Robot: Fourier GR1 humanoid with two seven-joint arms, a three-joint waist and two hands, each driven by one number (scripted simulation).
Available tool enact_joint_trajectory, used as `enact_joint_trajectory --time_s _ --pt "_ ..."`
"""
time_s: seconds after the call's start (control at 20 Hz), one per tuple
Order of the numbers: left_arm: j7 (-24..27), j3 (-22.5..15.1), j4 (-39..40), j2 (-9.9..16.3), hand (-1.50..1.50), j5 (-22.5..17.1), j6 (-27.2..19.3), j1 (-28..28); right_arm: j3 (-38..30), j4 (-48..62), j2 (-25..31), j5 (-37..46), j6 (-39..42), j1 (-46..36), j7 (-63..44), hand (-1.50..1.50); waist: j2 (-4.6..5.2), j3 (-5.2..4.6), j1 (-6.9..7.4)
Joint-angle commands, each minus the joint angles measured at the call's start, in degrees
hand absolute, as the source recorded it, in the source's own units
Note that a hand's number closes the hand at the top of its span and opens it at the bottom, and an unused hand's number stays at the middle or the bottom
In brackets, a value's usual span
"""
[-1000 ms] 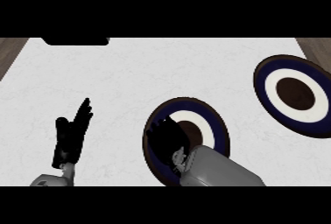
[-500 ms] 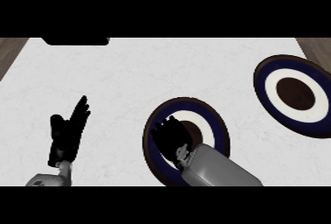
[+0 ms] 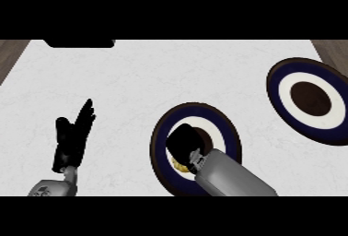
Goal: Pick the squash from the plate and place it in the plate
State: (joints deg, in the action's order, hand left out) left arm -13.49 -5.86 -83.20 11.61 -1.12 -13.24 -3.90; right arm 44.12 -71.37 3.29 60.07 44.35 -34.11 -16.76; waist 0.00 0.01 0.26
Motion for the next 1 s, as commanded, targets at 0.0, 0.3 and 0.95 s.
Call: enact_joint_trajectory --time_s 0.0,0.3,0.95 --pt "3.6 2.5 4.1 -0.6 0.0 -0.9 1.8 -1.2 1.0 1.7 -2.7 3.7 -2.6 0.3 2.4 1.5 0.04 -0.02 -0.06" --pt "2.5 1.2 0.4 -1.8 0.0 1.1 1.2 2.3 -0.2 3.7 -1.5 8.4 -8.5 -1.8 7.7 1.5 0.05 -0.01 0.11" --pt "0.2 2.8 -2.8 0.0 0.0 0.4 1.1 4.3 -26.4 -18.1 26.6 -7.9 -46.3 21.4 34.3 1.5 -0.26 0.21 -2.93"
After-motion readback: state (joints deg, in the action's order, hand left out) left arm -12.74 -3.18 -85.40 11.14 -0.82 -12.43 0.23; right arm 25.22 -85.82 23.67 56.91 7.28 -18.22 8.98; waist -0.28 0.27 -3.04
